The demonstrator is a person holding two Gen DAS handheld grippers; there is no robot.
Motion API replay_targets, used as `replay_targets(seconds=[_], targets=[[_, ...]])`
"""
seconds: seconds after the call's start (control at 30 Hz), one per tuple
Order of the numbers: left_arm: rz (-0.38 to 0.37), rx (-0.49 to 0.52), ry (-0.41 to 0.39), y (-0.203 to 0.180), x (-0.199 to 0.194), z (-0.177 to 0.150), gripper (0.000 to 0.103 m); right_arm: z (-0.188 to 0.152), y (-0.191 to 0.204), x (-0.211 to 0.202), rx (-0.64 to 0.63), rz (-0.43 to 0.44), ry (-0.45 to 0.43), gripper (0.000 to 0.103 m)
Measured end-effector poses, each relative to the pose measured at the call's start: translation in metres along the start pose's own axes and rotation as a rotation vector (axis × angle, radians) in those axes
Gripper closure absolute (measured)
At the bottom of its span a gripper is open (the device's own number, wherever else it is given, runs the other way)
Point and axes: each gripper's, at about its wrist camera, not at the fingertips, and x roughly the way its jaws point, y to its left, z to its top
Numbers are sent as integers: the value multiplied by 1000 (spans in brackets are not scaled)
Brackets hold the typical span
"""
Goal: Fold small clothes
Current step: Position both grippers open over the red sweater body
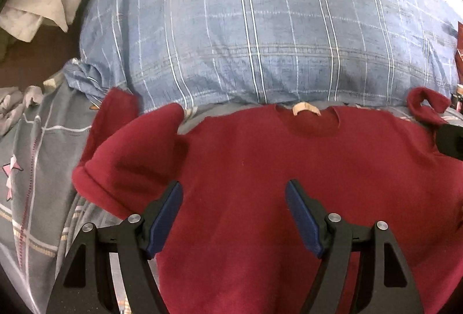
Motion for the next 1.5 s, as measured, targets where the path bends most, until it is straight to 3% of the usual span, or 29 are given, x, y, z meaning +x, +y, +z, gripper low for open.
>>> replay_targets(seconds=[0.2, 0.37, 0.5, 0.63, 0.73, 0.97, 1.1, 1.27, 1.5], targets=[[15, -44, -26, 6, -10, -8, 14, 0, -1, 0, 6, -2, -2, 0], [30, -47, -105, 3, -30, -15, 1, 0, -1, 1, 6, -1, 2, 0], [26, -64, -81, 4, -28, -20, 1, -1, -2, 0, 10, 0, 2, 0], [52, -33, 30, -2, -10, -16, 2, -2, -3, -1, 12, 1, 0, 0], [60, -25, -13, -5, -20, -17, 1, -1, -3, -1, 12, 0, -2, 0], [42, -37, 17, -4, -18, -12, 2, 0, -4, 0, 7, -2, 3, 0], [-15, -93, 40, 9, -16, 0, 5, 0, -4, 1, -3, -5, 7, 0], [-18, -101, -2, 21, -25, 15, 5, -3, -1, 6, -21, -14, 20, 0], [-46, -137, 21, 31, -24, 18, 5, -7, 6, 12, -45, -27, 30, 0]])
